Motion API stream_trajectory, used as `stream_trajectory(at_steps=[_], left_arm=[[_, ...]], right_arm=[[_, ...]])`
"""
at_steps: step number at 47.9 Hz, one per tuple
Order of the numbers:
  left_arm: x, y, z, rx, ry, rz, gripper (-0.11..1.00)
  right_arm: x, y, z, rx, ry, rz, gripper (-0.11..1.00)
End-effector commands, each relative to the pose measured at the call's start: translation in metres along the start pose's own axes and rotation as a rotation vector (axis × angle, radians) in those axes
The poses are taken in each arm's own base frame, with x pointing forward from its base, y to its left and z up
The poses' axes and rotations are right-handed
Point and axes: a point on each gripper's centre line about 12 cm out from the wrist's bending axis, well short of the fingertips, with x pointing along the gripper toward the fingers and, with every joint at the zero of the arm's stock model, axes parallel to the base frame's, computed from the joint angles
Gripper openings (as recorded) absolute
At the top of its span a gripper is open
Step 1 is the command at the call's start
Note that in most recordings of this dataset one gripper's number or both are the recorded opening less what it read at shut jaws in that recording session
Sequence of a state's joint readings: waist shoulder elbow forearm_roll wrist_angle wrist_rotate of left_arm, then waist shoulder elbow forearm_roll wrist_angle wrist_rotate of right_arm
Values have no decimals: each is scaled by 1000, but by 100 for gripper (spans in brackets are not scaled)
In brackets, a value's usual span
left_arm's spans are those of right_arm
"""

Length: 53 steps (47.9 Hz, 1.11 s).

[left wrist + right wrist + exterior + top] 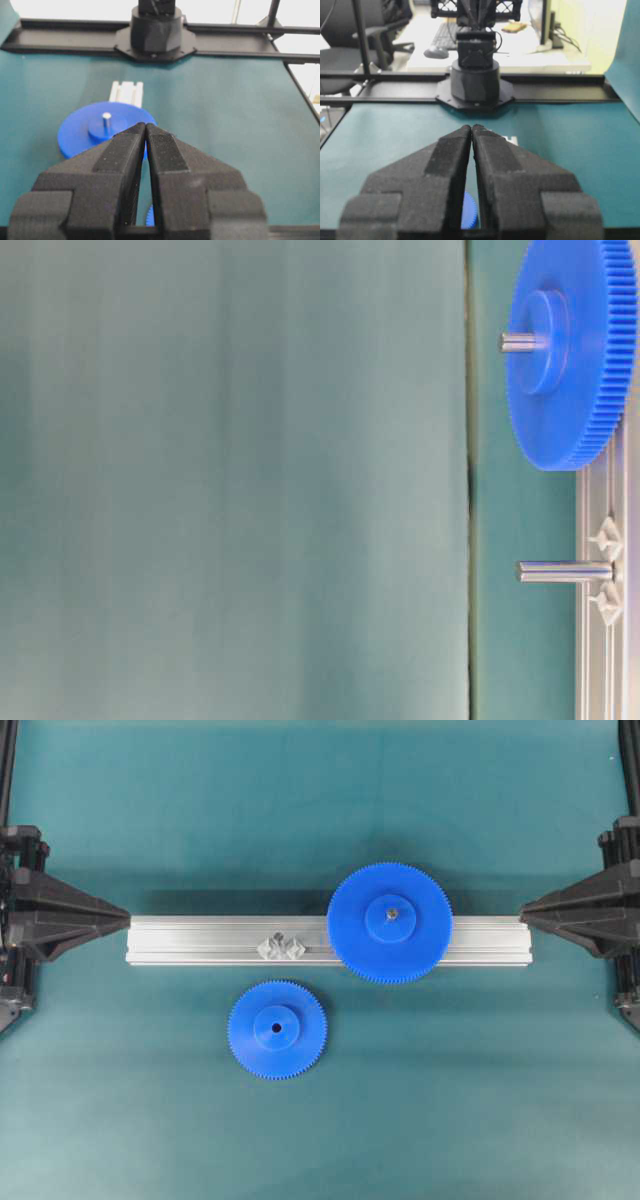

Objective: Insert the small gear onto the shaft.
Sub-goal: 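Move the left gripper over the small blue gear on the table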

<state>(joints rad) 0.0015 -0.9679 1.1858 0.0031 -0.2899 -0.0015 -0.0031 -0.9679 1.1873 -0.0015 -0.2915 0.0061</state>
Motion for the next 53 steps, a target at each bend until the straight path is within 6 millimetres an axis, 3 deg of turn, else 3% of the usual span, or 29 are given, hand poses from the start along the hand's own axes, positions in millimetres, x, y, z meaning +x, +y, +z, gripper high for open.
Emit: stream_trajectory(at_steps=[1,7,11,18,28,40,53], left_arm=[[28,-10,34,-63,0,-43,10],[63,-16,36,-86,154,-57,0],[86,-23,29,-80,270,-71,-1],[116,-37,0,-66,435,-99,-1],[145,-54,-46,-57,603,-124,-1],[168,-58,-73,-43,707,-119,-1],[173,-59,-90,-33,835,-109,4]], right_arm=[[3,0,5,11,-8,1,16],[4,0,-5,56,137,-4,5],[4,2,-7,82,246,-3,2],[2,4,-7,106,407,0,2],[-1,7,-16,115,541,3,2],[1,8,-35,142,645,-4,3],[2,8,-44,145,677,-9,4]])
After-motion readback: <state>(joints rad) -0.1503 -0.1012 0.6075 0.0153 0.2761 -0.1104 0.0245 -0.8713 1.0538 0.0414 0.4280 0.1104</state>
